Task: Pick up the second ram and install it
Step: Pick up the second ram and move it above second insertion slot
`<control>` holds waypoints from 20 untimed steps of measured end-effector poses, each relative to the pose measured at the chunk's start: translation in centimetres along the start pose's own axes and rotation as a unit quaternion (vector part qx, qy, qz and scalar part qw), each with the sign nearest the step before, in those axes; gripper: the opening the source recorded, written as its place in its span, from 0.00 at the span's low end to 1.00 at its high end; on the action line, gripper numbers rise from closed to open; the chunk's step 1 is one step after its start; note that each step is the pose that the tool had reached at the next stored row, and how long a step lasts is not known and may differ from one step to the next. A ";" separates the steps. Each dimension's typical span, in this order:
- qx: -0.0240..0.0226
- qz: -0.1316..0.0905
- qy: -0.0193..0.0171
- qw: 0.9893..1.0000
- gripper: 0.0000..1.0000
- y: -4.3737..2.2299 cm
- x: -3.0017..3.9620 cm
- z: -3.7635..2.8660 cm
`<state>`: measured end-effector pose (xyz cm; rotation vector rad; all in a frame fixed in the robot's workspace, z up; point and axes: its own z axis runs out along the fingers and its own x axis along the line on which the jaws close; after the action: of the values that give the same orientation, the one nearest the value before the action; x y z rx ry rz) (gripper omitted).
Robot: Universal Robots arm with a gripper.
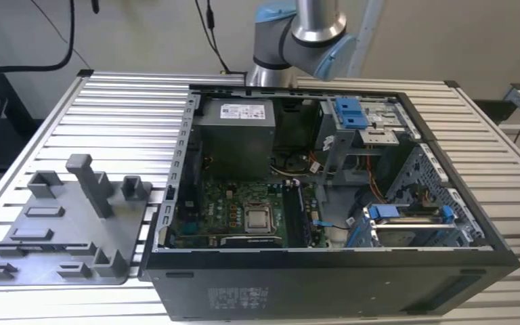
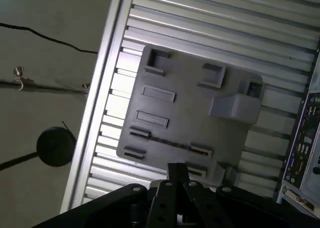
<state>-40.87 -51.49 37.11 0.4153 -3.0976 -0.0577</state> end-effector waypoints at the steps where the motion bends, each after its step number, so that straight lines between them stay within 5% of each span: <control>1: 0.001 -0.009 0.000 1.000 0.11 0.00 0.00 0.01; 6: 0.003 -0.054 0.003 0.999 0.11 0.00 0.01 0.02; 11: 0.004 -0.099 0.004 0.995 0.11 0.00 0.01 0.03; 15: 0.004 -0.135 0.006 0.991 0.11 0.00 0.01 0.04; 20: 0.005 -0.180 0.008 0.984 0.11 0.00 0.01 0.05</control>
<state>-40.88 -51.49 37.06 0.9655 -2.9656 -0.0422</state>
